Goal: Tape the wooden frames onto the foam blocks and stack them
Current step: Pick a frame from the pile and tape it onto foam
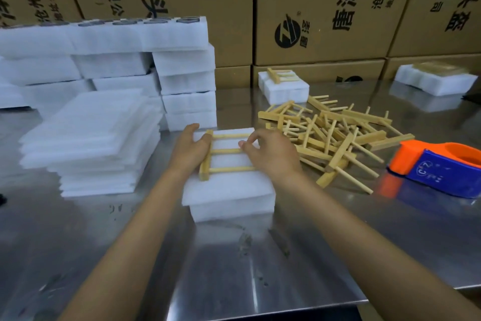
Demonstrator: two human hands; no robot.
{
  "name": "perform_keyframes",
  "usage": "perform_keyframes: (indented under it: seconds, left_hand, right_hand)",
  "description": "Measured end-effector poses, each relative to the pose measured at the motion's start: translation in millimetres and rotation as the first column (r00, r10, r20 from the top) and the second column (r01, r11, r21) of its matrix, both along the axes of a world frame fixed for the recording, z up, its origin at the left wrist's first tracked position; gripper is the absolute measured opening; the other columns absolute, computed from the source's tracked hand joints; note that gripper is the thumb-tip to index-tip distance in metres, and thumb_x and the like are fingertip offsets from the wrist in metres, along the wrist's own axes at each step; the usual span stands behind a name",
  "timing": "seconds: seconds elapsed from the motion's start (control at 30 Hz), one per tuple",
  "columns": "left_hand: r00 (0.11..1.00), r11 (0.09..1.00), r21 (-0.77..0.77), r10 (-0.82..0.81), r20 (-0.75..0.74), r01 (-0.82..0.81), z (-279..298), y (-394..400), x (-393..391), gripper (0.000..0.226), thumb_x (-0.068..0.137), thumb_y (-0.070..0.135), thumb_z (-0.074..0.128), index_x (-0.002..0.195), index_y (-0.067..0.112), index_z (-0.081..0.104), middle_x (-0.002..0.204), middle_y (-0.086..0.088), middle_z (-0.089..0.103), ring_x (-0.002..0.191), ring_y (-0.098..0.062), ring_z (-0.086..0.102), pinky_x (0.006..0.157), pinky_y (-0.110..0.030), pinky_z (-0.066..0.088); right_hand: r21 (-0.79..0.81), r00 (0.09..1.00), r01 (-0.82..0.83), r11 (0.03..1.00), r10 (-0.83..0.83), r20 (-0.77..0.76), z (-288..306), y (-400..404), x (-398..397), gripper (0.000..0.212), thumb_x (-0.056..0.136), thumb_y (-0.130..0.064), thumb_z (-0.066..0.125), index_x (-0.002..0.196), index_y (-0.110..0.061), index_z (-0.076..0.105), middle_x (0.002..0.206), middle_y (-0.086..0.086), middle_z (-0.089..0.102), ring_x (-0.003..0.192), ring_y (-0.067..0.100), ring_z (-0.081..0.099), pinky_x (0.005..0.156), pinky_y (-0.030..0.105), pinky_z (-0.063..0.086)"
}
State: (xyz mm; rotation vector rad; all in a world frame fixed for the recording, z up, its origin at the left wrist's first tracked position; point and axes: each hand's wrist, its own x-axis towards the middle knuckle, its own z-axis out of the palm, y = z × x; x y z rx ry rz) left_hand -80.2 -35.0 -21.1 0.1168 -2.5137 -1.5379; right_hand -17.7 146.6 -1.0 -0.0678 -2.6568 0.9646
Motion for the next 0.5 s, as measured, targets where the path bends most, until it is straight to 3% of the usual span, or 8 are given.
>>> perform_keyframes:
  seconds: [0.07, 0.13, 0.2, 0.3, 0.43, 0.5]
  left_hand:
    - [0.998, 0.996, 0.084, -0.001, 0.070, -0.005, -1.1, 0.3, -0.9, 0.057, 0.097, 0.035, 0.058, 0.149, 0.020, 0.041, 0.153, -0.003, 0.042, 0.137, -0.021, 0.043, 0.111, -0.030, 0.034]
    - [0.997, 0.992, 0.128, 0.002, 0.079, -0.012, -1.1, 4.4, -1.5, 0.057, 0.096, 0.034, 0.058, 0.149, 0.021, 0.040, 0.153, -0.004, 0.042, 0.135, -0.022, 0.045, 0.108, -0.029, 0.036]
    - [0.997, 0.991, 0.133, -0.002, 0.073, -0.008, -1.1, 8.6, -2.0, 0.054, 0.096, 0.033, 0.056, 0.148, 0.022, 0.042, 0.150, -0.004, 0.045, 0.132, -0.023, 0.048, 0.109, -0.033, 0.039]
    - [0.995, 0.991, 0.135, -0.009, 0.095, -0.004, 1.4, 9.4, -4.0, 0.050, 0.096, 0.035, 0.055, 0.145, 0.025, 0.047, 0.145, -0.002, 0.050, 0.126, -0.022, 0.052, 0.105, -0.033, 0.043]
    - [0.991, 0.989, 0.145, -0.057, 0.117, 0.040, 4.0, 3.6, -4.4, 0.048, 0.095, 0.036, 0.057, 0.142, 0.029, 0.049, 0.130, 0.002, 0.056, 0.093, -0.005, 0.058, 0.075, -0.022, 0.044]
    - [0.989, 0.986, 0.156, -0.082, 0.121, 0.063, 4.4, 1.4, -4.2, 0.050, 0.095, 0.037, 0.058, 0.143, 0.031, 0.047, 0.129, 0.003, 0.056, 0.097, -0.008, 0.059, 0.085, -0.026, 0.045]
  right_hand:
    - [-0.177, 0.999, -0.009, 0.984, 0.014, 0.029, -5.0, 4.0, 0.7, 0.043, 0.093, -0.053, 0.056, 0.112, -0.015, 0.065, 0.104, 0.003, 0.058, 0.097, 0.018, 0.055, 0.080, 0.034, 0.043]
    - [-0.368, 0.984, -0.071, 0.927, 0.126, 0.128, -6.5, 5.4, 3.1, 0.054, 0.097, -0.052, 0.050, 0.123, -0.007, 0.062, 0.111, 0.003, 0.061, 0.106, 0.016, 0.056, 0.090, 0.034, 0.042]
    - [-0.461, 0.964, -0.079, 0.884, 0.186, 0.192, -6.2, 6.5, 5.4, 0.055, 0.098, -0.050, 0.049, 0.139, -0.013, 0.055, 0.142, -0.003, 0.053, 0.132, 0.014, 0.046, 0.108, 0.030, 0.036]
    - [-0.464, 0.955, -0.106, 0.879, 0.219, 0.198, -7.7, 5.8, 10.3, 0.059, 0.099, -0.046, 0.049, 0.150, -0.017, 0.041, 0.157, -0.003, 0.036, 0.144, 0.015, 0.032, 0.107, 0.025, 0.027]
    - [-0.359, 0.953, -0.142, 0.922, 0.226, 0.202, -16.5, 1.1, 14.6, 0.064, 0.099, -0.049, 0.047, 0.154, -0.019, 0.032, 0.163, -0.004, 0.022, 0.149, 0.015, 0.021, 0.117, 0.031, 0.021]
    - [-0.387, 0.952, -0.139, 0.911, 0.230, 0.200, -17.3, 2.8, 13.7, 0.064, 0.099, -0.051, 0.047, 0.154, -0.020, 0.033, 0.162, -0.004, 0.026, 0.149, 0.015, 0.024, 0.114, 0.028, 0.022]
